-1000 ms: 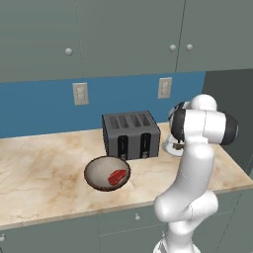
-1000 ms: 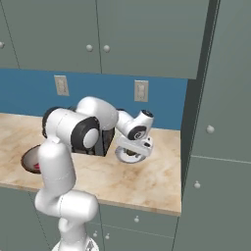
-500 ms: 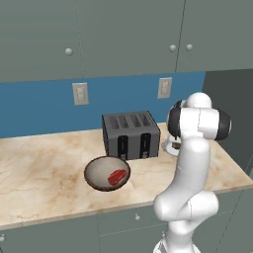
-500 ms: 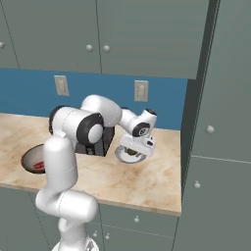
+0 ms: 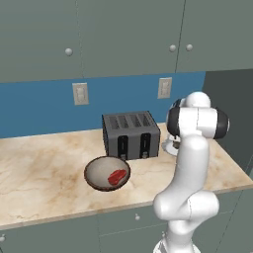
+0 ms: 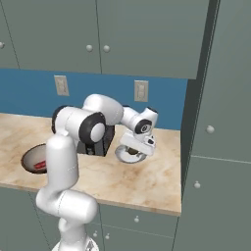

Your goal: Remove the kiwi from the bowl and place it on the small plate. Then place the bowl with only the steak in the microwave, close the door, and press the start button to microwave the steak.

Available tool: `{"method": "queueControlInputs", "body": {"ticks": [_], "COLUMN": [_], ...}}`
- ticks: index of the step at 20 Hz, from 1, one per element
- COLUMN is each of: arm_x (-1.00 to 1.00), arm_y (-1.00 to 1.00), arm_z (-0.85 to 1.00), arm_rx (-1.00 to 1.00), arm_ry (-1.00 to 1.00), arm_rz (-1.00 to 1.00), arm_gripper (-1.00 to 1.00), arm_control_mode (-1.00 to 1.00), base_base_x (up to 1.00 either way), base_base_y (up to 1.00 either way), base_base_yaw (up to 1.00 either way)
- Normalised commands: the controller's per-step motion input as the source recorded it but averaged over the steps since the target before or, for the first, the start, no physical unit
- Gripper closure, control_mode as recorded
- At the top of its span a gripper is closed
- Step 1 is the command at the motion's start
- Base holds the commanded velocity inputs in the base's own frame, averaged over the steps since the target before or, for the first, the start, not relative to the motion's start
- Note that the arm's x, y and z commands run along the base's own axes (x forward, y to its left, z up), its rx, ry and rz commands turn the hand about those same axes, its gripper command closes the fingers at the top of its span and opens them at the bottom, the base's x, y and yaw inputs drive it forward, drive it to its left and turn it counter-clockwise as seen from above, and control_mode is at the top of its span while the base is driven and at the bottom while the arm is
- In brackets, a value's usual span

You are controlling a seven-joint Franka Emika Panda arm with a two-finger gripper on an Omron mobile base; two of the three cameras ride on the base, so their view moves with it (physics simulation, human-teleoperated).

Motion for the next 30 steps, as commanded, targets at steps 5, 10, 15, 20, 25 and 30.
{"method": "queueControlInputs", "body": {"ticks": [5,10,15,20,25,30], "arm_x": [-0.43,-0.35,-0.43,-0.79,-1.0,-0.97], "arm_y": [0.02,0.03,0.45,0.46,0.17,0.19], "arm_z": [0.29,0.64,0.08,-0.11,0.25,0.34], "arm_rx": [-0.04,-0.09,-0.11,-0.07,-0.01,0.0], "arm_ry": [0.0,-0.03,0.0,-0.14,-0.29,-0.09], "arm_rz": [0.0,0.0,0.0,0.0,0.0,0.0], "arm_gripper": [-1.0,-1.0,-1.0,-1.0,-1.0,-1.0], "arm_control_mode": [-1.0,-1.0,-1.0,-1.0,-1.0,-1.0], "base_base_x": [0.0,0.0,0.0,0.0,0.0,0.0], "base_base_y": [0.0,0.0,0.0,0.0,0.0,0.0], "base_base_yaw": [0.0,0.0,0.0,0.0,0.0,0.0]}}
